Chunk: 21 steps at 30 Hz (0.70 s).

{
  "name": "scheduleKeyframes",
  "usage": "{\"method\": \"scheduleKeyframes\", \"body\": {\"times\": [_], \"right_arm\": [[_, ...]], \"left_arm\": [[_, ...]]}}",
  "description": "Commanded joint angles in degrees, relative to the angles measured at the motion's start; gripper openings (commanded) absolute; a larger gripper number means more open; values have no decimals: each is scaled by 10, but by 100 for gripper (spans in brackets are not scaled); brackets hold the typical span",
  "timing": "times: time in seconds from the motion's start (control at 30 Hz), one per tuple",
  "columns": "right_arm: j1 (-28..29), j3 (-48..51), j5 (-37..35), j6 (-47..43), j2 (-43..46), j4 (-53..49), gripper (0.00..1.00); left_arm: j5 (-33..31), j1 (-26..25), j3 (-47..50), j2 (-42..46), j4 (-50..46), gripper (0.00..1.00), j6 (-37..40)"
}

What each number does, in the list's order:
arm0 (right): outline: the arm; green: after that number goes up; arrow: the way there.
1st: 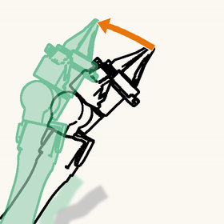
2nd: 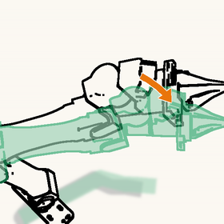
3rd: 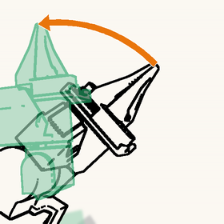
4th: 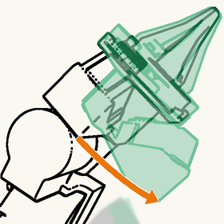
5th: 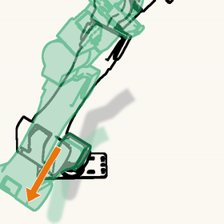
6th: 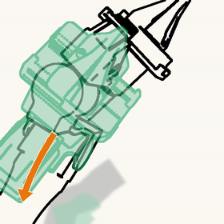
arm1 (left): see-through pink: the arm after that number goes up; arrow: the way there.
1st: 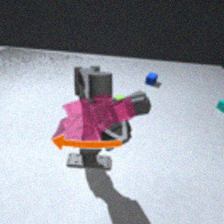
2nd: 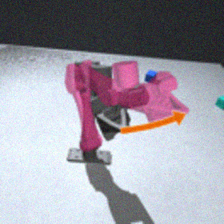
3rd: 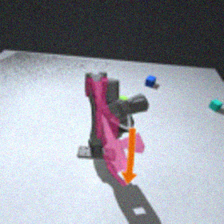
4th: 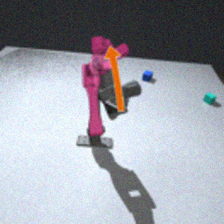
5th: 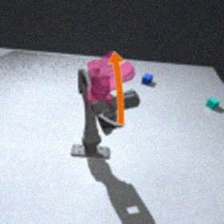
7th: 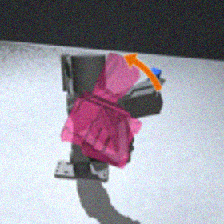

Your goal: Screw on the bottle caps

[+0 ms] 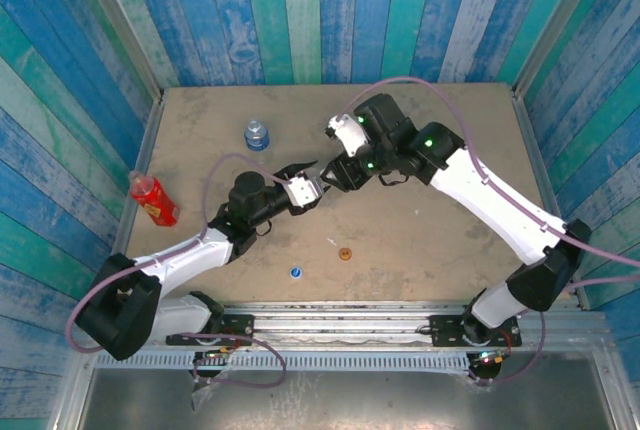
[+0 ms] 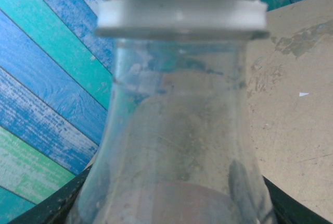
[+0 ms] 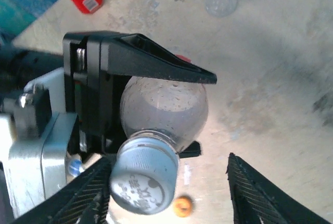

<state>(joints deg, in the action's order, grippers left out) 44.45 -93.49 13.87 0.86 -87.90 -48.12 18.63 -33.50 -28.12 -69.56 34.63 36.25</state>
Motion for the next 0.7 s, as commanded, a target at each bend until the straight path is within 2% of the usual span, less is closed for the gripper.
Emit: {"method": "scheduleKeyframes", "body": {"times": [0.0, 0.07, 0.1, 0.2, 0.3, 0.43, 0.67], "right_arm": [[4, 18, 22, -228, 46, -2, 62], [28, 21, 16, -355, 52, -32, 59], [47, 17, -10, -420, 50, -57, 61], [82, 5, -99, -514, 33, -85, 63], [92, -6, -129, -537, 16, -90, 56], [95, -22, -122, -533, 0, -89, 46], [94, -40, -167, -527, -13, -68, 48]], "left_arm": [[28, -2, -9, 8, 6, 62, 7], [38, -2, -10, 7, 2, 62, 6], [43, -2, -10, 7, 3, 62, 6], [61, -2, -12, 7, 3, 62, 3], [80, -2, -12, 7, 10, 62, -5], [86, -2, -9, 9, 10, 62, -7], [84, -2, -7, 12, 8, 62, -2]]}}
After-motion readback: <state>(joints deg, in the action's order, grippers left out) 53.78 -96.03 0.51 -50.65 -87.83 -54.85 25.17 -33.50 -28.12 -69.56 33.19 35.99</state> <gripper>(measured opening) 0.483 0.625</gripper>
